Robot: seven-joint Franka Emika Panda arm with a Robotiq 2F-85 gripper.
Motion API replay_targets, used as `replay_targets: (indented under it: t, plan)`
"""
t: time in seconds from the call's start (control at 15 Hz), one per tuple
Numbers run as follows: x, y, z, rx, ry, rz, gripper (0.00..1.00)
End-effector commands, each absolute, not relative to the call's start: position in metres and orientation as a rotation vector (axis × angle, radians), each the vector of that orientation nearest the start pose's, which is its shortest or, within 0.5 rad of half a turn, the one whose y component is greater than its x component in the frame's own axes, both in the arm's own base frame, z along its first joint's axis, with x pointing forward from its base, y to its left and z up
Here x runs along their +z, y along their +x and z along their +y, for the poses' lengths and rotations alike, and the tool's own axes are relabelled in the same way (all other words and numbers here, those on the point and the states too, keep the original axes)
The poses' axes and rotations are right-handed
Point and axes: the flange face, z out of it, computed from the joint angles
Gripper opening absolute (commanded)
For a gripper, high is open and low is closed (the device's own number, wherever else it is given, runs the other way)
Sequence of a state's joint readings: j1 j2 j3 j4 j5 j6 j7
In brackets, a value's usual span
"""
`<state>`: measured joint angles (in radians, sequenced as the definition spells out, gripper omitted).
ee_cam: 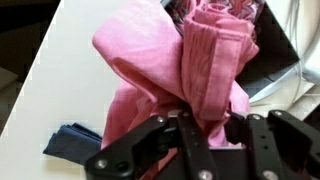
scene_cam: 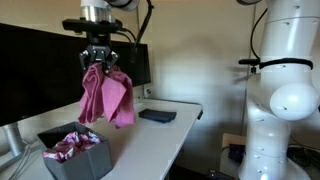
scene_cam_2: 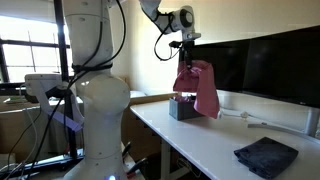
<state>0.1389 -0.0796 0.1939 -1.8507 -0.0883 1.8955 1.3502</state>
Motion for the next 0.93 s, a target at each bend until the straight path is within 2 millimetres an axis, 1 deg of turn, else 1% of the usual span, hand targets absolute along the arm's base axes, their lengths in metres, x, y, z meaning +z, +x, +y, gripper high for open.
replay_targets:
  t: [0.0, 0.13, 0.27, 0.4, 0.47, 0.6, 0.73, 0.87]
  plan:
    - [0.624, 0.511, 0.219, -0.420, -2.717, 1.489, 0.04]
    - [0.652, 0.506, 0.237, -0.476, -2.713, 1.469, 0.04]
    - [0.674, 0.503, 0.254, -0.499, -2.719, 1.431, 0.04]
    - [0.685, 0.503, 0.269, -0.509, -2.735, 1.389, 0.04]
    - [0.687, 0.505, 0.276, -0.501, -2.745, 1.364, 0.04]
    - [0.685, 0.509, 0.292, -0.486, -2.770, 1.320, 0.04]
    - [0.677, 0.514, 0.312, -0.453, -2.797, 1.274, 0.04]
    - [0.668, 0.519, 0.327, -0.416, -2.820, 1.231, 0.04]
